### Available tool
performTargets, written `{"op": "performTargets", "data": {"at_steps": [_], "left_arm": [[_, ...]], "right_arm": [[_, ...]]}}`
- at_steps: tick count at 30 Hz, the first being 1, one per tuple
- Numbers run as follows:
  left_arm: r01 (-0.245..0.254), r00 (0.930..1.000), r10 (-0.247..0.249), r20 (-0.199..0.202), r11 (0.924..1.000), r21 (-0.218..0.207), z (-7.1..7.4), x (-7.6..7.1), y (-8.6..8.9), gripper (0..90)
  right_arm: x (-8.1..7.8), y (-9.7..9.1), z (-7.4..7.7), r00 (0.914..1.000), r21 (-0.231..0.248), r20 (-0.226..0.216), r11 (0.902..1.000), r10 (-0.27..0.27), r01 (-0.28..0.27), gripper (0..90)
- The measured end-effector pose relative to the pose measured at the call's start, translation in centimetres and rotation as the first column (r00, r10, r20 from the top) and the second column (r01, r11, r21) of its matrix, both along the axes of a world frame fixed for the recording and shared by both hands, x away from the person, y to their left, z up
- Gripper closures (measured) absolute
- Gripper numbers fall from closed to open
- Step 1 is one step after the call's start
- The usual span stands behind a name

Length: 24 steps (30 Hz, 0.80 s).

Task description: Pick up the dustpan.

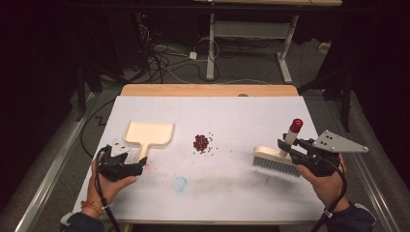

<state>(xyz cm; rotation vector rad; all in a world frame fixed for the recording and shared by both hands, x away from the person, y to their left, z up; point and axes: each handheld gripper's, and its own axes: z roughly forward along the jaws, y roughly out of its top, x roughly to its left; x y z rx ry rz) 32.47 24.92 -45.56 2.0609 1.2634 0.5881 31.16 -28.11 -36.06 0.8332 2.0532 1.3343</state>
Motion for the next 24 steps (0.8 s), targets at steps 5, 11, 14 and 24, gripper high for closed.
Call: {"op": "performTargets", "data": {"at_steps": [5,11,14,24], "left_arm": [[-0.061,0.9893,0.06,-0.133,0.9982,-0.003,-1.8,3.9,-0.2,24.2],[-0.097,0.9714,0.098,-0.216,0.9952,0.015,-3.1,6.2,-0.7,26.5],[-0.126,0.967,0.119,-0.225,0.9919,-0.014,-3.2,7.1,-0.6,31.1],[-0.123,0.9723,0.117,-0.202,0.9923,-0.017,-3.2,7.1,-0.8,62.5]], "right_arm": [[0.0,0.2,0.0,1.0,0.005,0.003,1.0,0.001,-0.001,69.7],[0.1,0.4,-0.2,1.0,-0.004,-0.007,1.0,0.002,-0.002,69.7],[0.1,0.3,-0.3,0.9999,-0.004,-0.012,1.0,0.002,-0.002,69.7],[0.1,0.4,-0.4,0.9998,-0.008,-0.021,1.0,0.0,0.0,69.7]]}}
